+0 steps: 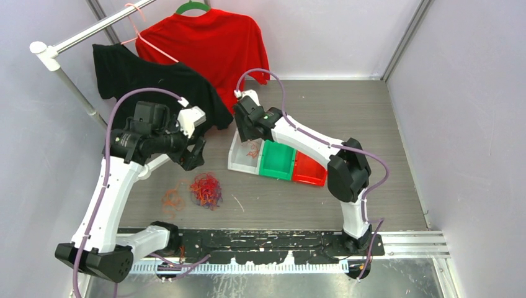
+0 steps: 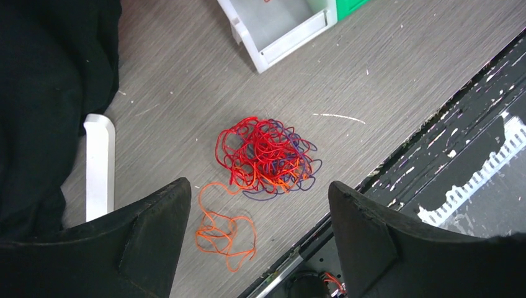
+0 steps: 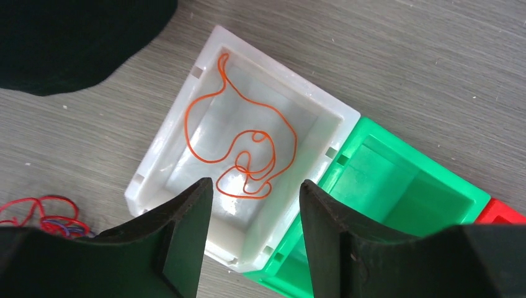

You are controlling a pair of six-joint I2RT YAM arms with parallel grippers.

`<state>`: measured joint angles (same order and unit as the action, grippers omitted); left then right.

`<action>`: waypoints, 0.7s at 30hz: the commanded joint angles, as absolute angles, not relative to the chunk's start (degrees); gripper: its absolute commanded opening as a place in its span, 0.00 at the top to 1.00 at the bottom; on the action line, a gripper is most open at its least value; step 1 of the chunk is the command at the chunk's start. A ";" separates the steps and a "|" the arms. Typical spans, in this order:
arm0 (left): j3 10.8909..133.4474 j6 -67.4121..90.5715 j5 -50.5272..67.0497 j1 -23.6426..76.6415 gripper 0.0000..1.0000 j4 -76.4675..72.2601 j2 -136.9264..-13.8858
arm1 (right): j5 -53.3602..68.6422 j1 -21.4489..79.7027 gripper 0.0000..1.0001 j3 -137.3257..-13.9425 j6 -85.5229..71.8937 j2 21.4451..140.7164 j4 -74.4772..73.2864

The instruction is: Untangle the cables

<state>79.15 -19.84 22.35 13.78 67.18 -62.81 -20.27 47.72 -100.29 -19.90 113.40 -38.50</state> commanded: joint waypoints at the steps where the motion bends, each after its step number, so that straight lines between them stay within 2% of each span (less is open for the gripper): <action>1: 77.06 -23.68 24.99 11.91 0.20 68.09 -62.76 | -18.71 47.51 0.42 -98.92 -21.86 109.42 -34.67; 9: 73.40 -26.19 27.46 10.08 0.24 68.76 -62.60 | -8.55 47.64 0.46 -96.13 -24.83 112.15 -26.19; 16: 70.05 -28.55 27.03 10.11 0.23 68.53 -60.87 | -8.04 46.58 0.65 -97.98 -26.98 118.99 -26.10; 21: 67.54 -29.82 26.23 9.99 0.20 67.82 -61.00 | -10.38 46.32 0.72 -97.73 -26.69 121.48 -26.10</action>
<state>68.71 -27.64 25.61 10.37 68.23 -62.11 -8.91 46.78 -96.09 -25.91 121.30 -28.08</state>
